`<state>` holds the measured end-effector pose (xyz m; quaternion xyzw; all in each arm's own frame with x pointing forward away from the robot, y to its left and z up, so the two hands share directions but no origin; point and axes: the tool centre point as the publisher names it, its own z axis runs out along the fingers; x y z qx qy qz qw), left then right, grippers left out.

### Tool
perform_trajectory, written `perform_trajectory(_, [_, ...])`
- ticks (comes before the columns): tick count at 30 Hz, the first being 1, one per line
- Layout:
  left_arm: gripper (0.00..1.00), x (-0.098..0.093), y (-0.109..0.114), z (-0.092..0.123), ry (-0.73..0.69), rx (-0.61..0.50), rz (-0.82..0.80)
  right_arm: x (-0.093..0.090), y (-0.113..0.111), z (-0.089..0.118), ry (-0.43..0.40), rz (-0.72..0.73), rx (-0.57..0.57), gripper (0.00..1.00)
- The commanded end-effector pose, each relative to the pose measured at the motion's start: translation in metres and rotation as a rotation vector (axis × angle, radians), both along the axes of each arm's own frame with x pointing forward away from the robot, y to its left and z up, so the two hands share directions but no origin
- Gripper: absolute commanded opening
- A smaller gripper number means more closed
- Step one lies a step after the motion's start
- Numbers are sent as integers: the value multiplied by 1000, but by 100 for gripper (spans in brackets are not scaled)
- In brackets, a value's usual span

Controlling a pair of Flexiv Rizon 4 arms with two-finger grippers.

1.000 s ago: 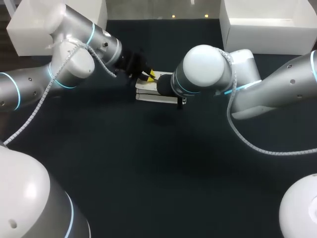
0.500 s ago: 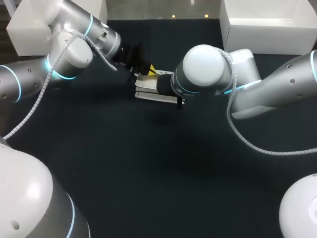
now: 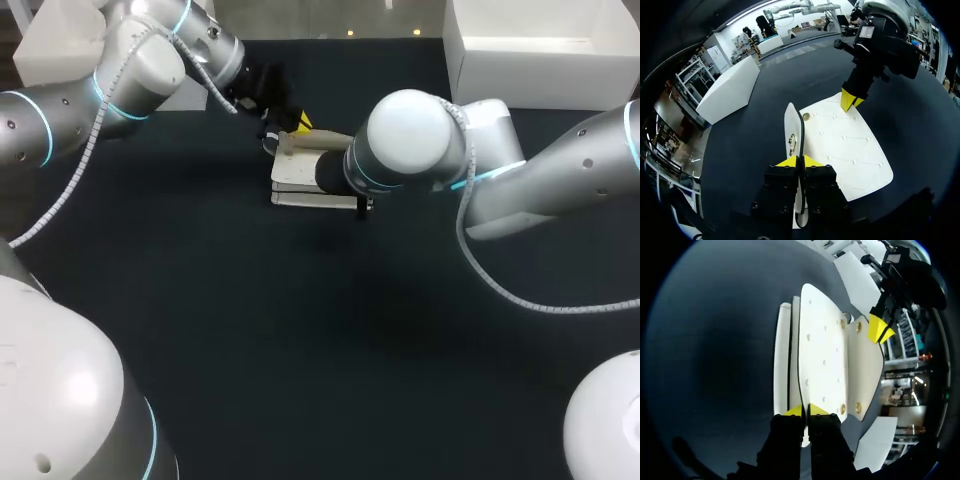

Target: Pick up the bag, open it, inspect its contents, close it, and place it on the opposite side

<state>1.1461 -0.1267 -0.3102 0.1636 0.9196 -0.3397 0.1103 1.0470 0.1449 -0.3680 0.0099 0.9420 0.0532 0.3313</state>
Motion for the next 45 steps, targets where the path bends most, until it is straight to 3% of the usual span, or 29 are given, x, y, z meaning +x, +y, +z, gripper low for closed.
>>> perform_trajectory(1, [0, 8, 0, -1, 38, 13, -30, -2, -1, -1, -7, -1, 2, 0])
perform_trajectory(9, [0, 0, 1, -3, -12, 3, -50, -2, -1, -1, -7, -1, 2, 0])
perform_trajectory(11, [25, -5, 2, -6, -33, -1, -53, -2, -1, -1, -7, -1, 2, 0])
perform_trajectory(12, [32, -7, 1, -7, -51, 4, -47, -2, -1, -1, -7, -1, 2, 0])
perform_trajectory(16, [48, -15, 1, -11, -79, -13, -48, -2, -1, -1, -7, -1, 2, 0])
perform_trajectory(23, [53, -16, -9, -20, -90, -26, -28, -2, -1, -1, -7, -1, 2, 0])
perform_trajectory(25, [57, -12, -13, -22, -92, -26, -21, -2, -1, -1, -7, -1, 2, 0])
perform_trajectory(37, [58, 20, -24, -38, -35, -20, 57, -2, -1, -1, -7, -1, 2, 0])
perform_trajectory(40, [63, 26, -23, -41, -26, -22, 73, -2, -1, -1, -7, -1, 2, 0])
perform_trajectory(43, [59, 30, -23, -42, -26, -19, 80, -2, -1, -1, -7, -1, 2, 0])
perform_trajectory(45, [49, 31, -23, -42, -29, -13, 85, -2, -1, -1, -7, -1, 2, 0])
